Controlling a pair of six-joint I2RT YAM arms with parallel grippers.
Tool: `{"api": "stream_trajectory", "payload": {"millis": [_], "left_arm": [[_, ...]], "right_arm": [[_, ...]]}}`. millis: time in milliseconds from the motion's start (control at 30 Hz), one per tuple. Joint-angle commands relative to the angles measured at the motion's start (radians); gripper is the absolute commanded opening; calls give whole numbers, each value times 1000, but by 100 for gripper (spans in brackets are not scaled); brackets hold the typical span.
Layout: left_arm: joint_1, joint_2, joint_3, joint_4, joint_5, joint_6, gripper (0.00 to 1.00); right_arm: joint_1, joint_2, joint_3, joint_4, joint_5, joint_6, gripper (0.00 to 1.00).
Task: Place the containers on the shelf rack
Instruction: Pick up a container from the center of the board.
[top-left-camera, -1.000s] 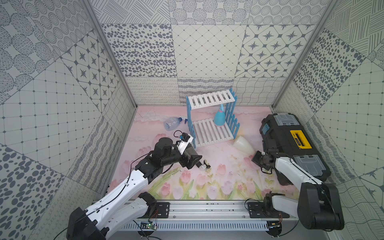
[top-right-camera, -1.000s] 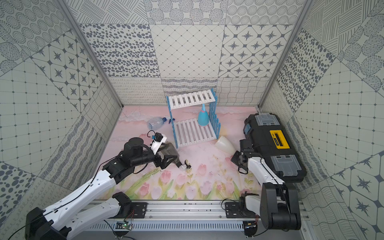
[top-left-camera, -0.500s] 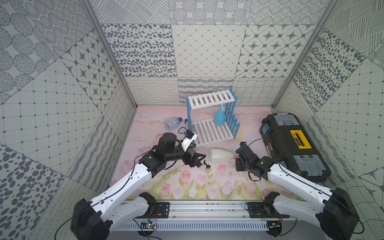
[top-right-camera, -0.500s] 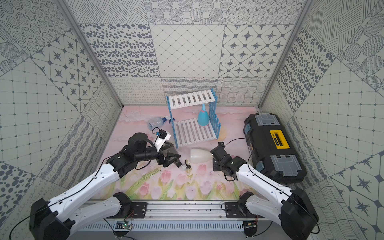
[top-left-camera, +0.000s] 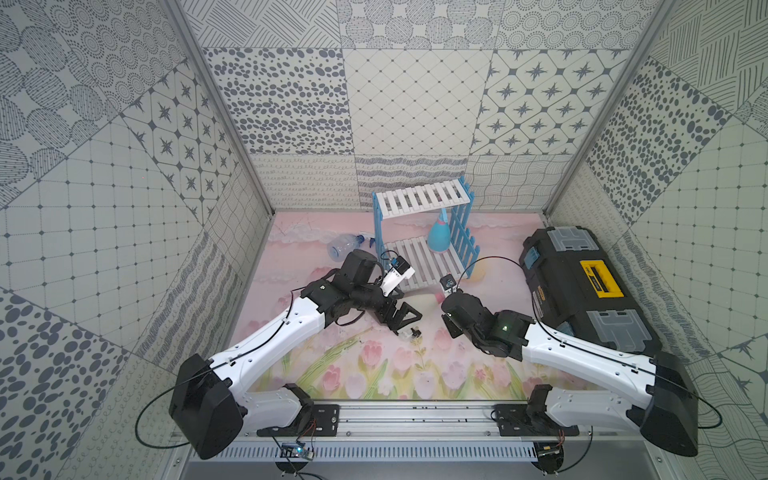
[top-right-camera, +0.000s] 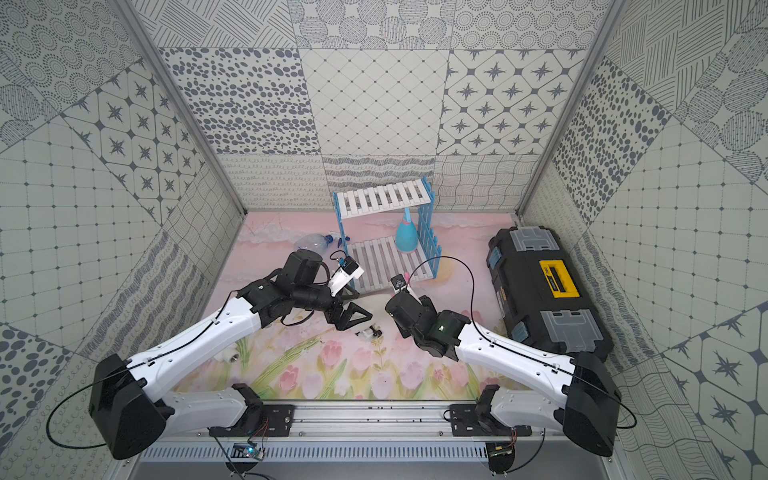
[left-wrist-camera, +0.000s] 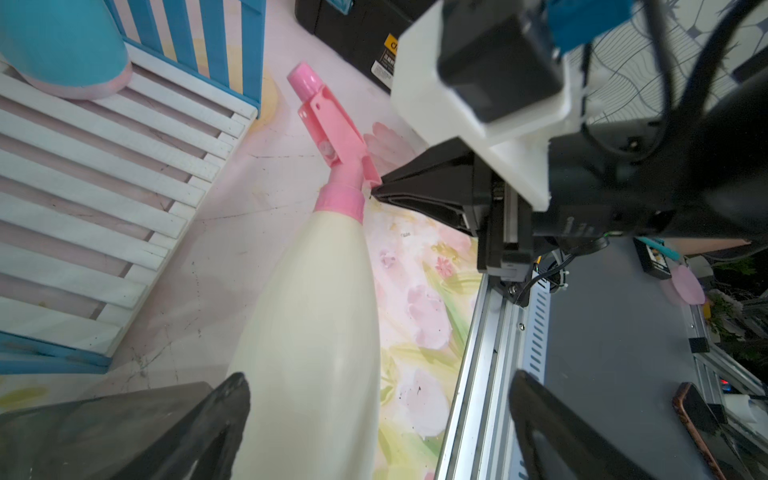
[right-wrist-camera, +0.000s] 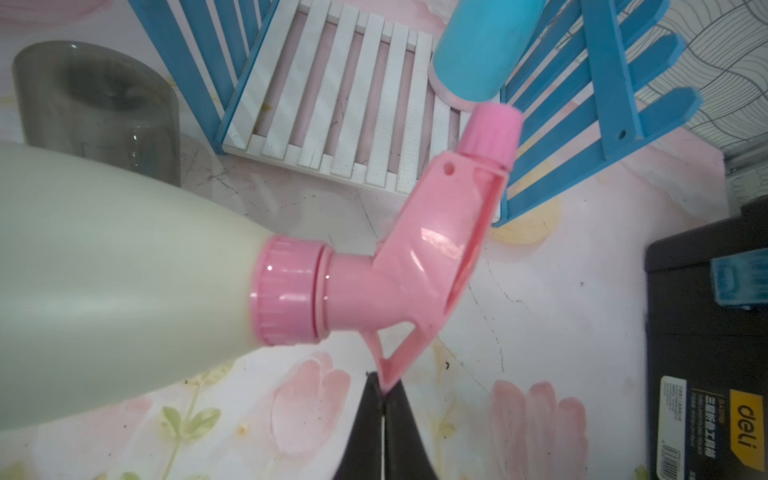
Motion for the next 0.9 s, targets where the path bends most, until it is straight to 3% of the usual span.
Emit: {"api": "stream_trajectory", "payload": {"millis": [0, 200, 667, 867], "left_arm": [[-17, 46, 43, -212, -70, 119, 99], [-49, 69, 53, -219, -189, 160, 99], [-53, 142, 60, -223, -136, 192, 98], [-54, 135, 48, -188, -94, 189, 74]], "right_arm": [[7, -7, 38, 55, 42, -51, 0], [23, -30, 41, 78, 31, -122, 0], [51, -86, 26, 120, 48, -198, 0], [52, -72, 24, 120, 51, -208, 0]]}}
